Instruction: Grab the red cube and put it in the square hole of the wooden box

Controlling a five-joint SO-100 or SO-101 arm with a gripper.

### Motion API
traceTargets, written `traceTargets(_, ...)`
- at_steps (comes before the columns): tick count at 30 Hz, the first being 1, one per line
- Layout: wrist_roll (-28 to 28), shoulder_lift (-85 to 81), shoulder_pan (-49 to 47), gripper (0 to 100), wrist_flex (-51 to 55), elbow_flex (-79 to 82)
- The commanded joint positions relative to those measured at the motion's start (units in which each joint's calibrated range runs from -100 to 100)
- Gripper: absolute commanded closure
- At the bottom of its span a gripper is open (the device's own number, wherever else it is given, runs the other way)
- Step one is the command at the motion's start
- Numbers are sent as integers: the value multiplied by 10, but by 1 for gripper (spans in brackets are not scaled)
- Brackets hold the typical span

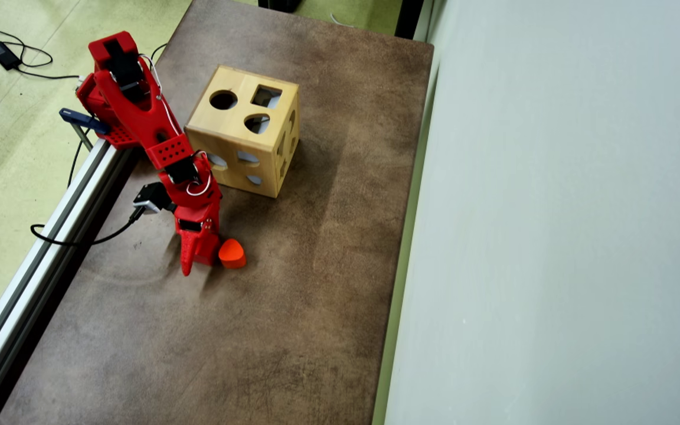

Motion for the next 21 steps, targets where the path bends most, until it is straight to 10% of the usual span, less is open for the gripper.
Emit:
traceTargets(1,-2,-11,0,67,-3,-20)
traceTargets(21,-1,-12,4,78,6,-10)
